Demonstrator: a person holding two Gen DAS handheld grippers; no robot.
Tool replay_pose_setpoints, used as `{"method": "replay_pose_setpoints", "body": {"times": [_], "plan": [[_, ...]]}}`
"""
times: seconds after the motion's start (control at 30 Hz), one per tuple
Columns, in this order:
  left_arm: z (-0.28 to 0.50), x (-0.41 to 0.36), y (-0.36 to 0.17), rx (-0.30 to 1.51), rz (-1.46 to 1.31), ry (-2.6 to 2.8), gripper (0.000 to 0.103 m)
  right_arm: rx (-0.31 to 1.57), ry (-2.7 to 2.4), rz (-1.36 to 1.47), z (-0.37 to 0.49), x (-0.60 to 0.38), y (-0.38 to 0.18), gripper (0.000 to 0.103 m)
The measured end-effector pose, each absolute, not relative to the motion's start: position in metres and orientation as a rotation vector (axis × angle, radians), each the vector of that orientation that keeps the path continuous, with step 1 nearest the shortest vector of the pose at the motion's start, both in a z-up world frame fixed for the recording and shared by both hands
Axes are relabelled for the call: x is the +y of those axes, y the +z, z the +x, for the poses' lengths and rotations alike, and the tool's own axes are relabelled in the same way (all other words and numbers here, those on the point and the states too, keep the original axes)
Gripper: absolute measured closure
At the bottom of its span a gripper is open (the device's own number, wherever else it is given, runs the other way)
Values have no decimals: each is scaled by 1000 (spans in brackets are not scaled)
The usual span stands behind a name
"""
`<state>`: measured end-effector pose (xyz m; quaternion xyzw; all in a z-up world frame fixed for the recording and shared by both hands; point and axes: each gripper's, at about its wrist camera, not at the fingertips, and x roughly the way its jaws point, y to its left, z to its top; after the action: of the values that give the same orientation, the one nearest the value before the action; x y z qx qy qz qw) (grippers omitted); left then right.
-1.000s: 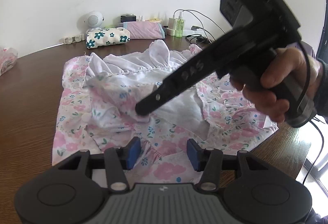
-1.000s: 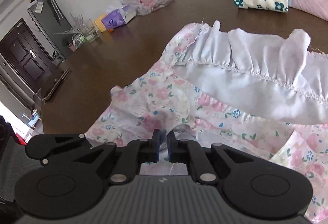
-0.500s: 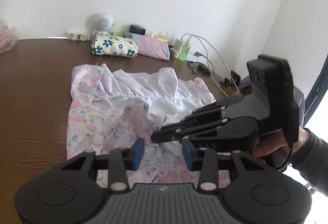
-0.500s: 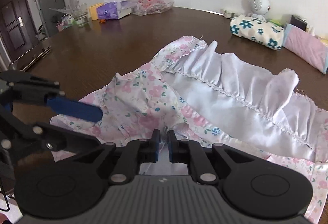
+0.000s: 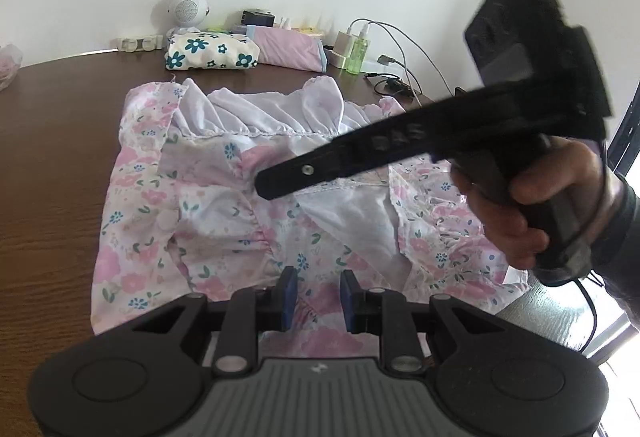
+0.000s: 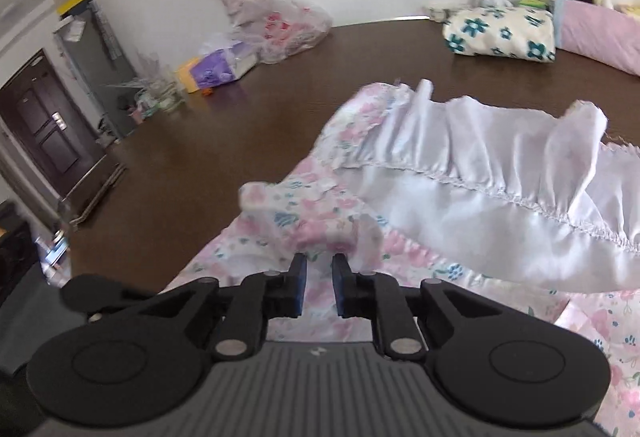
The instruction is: Fold clothes
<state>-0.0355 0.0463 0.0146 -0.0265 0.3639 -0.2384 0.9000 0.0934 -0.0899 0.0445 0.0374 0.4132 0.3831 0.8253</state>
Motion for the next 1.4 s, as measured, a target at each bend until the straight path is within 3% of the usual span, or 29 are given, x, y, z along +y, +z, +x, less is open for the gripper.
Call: {"method": "replay_pose_setpoints", "body": {"times": [0.2, 0.33, 0.4, 0.47, 0.53, 0.7, 0.97, 1.1, 1.2, 1.3, 1.4], "plan": [[-35, 48, 15, 753, -74, -493, 81, 908, 705, 142, 117, -93, 35, 89], [-39, 64, 27, 727, -170, -498, 80, 762, 703, 173, 90, -143, 76, 86], [-47, 78, 40, 673, -223, -517, 74, 708, 725, 136, 64, -169, 94, 80], [-57, 96, 53, 608, -232, -460, 49, 704, 728, 90, 35, -186, 99, 78], [-58, 109, 54, 613, -182, -298, 45, 723, 727, 56, 9, -189, 89, 78], [-54, 129, 44, 721, -263, -82, 45, 754, 738, -78, -20, -160, 60, 78], [-65, 105, 26, 741, -280, -55, 45, 627, 854, -126, 1, -116, 94, 78], [-73, 118, 21, 714, -431, -51, 45, 653, 887, -129, 42, -89, 111, 78], [-81, 128, 21, 704, -498, -36, 45, 739, 848, -45, 109, -74, 128, 68], [-86, 125, 23, 709, -486, -5, 43, 900, 793, 23, 173, -40, 126, 67], [-86, 115, 23, 703, -455, 28, 50, 1053, 778, 42, 217, 8, 112, 64]]}}
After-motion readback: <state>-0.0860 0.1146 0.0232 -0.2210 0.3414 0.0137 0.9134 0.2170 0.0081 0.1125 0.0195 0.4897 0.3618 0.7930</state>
